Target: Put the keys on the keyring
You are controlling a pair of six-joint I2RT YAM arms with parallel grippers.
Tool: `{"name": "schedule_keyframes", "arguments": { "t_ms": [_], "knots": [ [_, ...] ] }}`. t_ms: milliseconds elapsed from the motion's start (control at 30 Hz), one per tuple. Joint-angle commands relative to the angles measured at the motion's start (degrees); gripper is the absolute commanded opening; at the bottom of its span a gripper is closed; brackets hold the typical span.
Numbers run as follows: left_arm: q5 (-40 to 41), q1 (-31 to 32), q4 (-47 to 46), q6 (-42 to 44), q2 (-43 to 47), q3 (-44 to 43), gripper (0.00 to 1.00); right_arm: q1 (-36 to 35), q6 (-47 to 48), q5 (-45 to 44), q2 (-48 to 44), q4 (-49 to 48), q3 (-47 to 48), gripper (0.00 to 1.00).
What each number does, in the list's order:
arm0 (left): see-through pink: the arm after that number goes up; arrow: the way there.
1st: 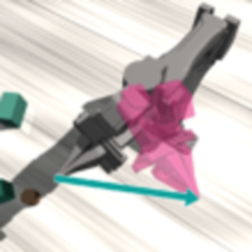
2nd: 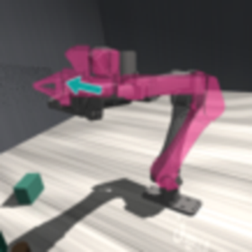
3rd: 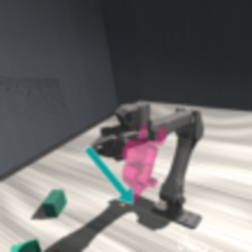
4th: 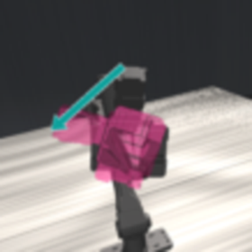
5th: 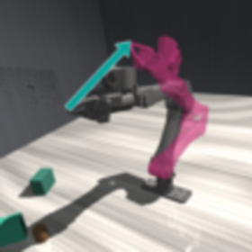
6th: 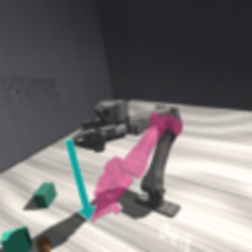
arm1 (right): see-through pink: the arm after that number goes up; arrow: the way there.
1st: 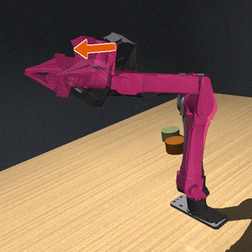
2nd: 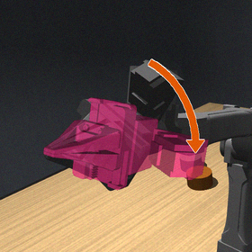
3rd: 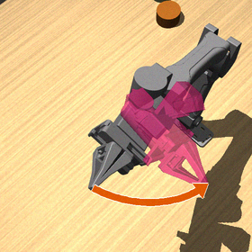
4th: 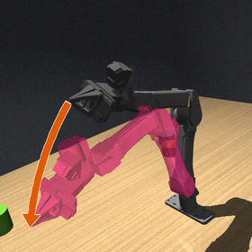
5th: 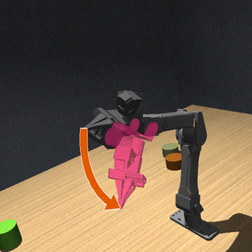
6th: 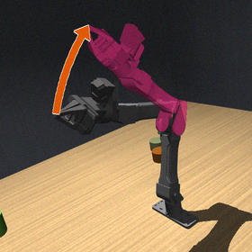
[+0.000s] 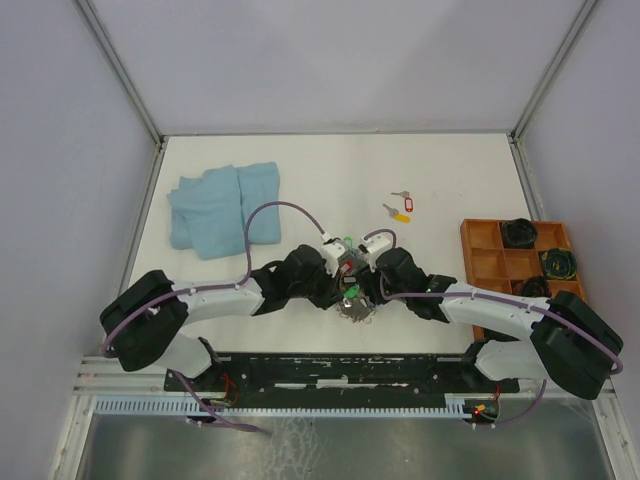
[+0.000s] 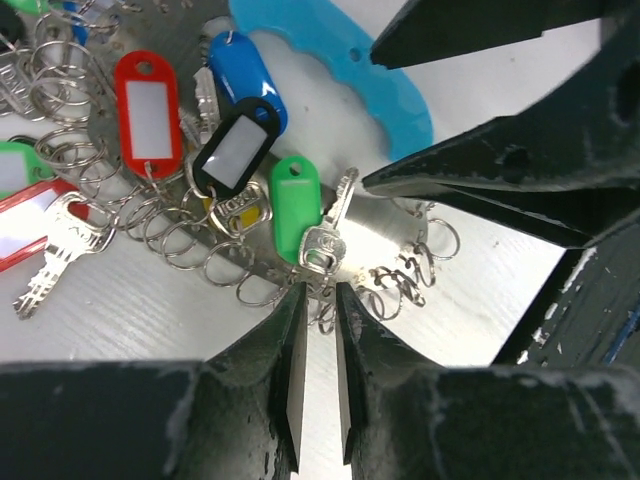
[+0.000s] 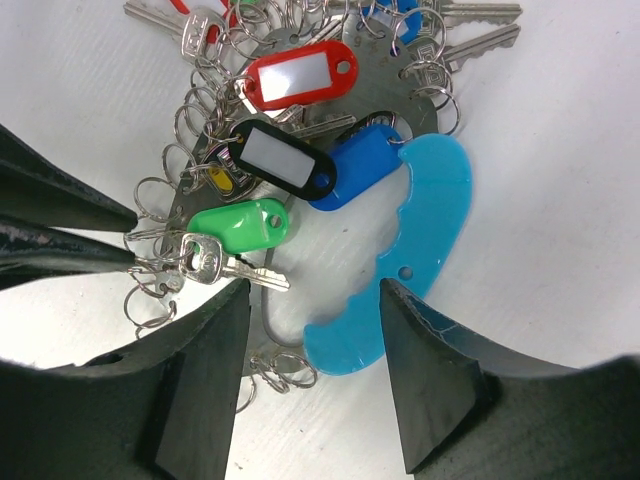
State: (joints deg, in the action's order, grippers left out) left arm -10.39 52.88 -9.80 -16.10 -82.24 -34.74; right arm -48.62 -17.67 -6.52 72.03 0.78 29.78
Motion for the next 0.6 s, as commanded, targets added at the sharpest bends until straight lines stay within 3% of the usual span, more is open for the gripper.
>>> {"name": "schedule_keyframes", "arguments": {
  "t_ms": [0, 567],
  "knots": [
    [2.94, 0.45, 6.41, -1.97, -0.92, -3.75, 0.22, 0.19, 0.36, -1.81, -1.29, -2.28, -0.31, 0.63],
    [3.06, 1.07, 8.31, -0.53, -4.21, -7.38, 0.21, 0.19, 0.76, -1.83, -1.26, -2.02, -0.48, 0.63]
  ]
}}
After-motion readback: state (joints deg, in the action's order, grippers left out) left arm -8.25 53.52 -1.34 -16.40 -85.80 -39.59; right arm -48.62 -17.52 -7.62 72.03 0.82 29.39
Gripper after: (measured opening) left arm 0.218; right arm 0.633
